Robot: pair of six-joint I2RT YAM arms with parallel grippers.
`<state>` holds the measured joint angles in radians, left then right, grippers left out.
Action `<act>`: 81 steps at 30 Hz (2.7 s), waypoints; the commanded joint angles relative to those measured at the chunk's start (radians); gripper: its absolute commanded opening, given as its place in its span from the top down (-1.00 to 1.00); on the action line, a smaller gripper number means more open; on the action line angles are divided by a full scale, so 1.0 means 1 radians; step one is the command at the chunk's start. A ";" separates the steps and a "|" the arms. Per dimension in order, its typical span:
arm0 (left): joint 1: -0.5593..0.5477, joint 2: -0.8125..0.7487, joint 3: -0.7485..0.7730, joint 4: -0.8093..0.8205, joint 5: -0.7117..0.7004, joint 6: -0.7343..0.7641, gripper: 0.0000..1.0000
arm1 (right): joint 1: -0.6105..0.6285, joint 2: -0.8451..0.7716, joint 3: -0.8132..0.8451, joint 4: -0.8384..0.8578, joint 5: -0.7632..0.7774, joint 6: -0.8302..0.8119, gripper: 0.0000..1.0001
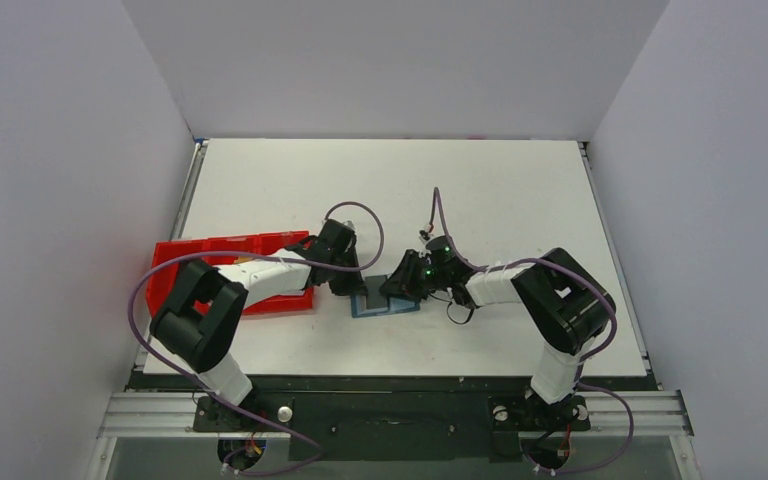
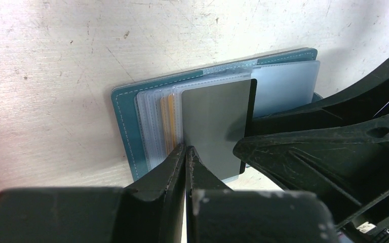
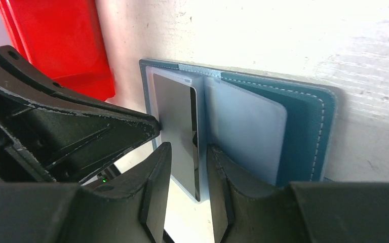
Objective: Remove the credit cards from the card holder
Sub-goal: Remove the credit card from the card holder.
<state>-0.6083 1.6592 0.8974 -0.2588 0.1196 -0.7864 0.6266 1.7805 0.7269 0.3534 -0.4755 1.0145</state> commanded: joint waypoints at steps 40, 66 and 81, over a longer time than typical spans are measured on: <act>-0.021 0.071 0.012 -0.049 -0.058 -0.001 1.00 | -0.049 0.034 -0.096 0.289 -0.060 0.140 0.80; -0.001 0.048 -0.041 -0.048 -0.075 -0.008 1.00 | -0.126 -0.027 -0.161 0.237 -0.024 0.087 1.00; -0.001 0.049 -0.039 -0.056 -0.081 -0.009 1.00 | -0.156 -0.088 -0.150 0.089 0.032 -0.005 1.00</act>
<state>-0.6106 1.6855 0.8845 -0.2230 0.0875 -0.8192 0.4862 1.7248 0.5774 0.4824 -0.5041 1.0626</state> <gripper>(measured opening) 0.003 0.007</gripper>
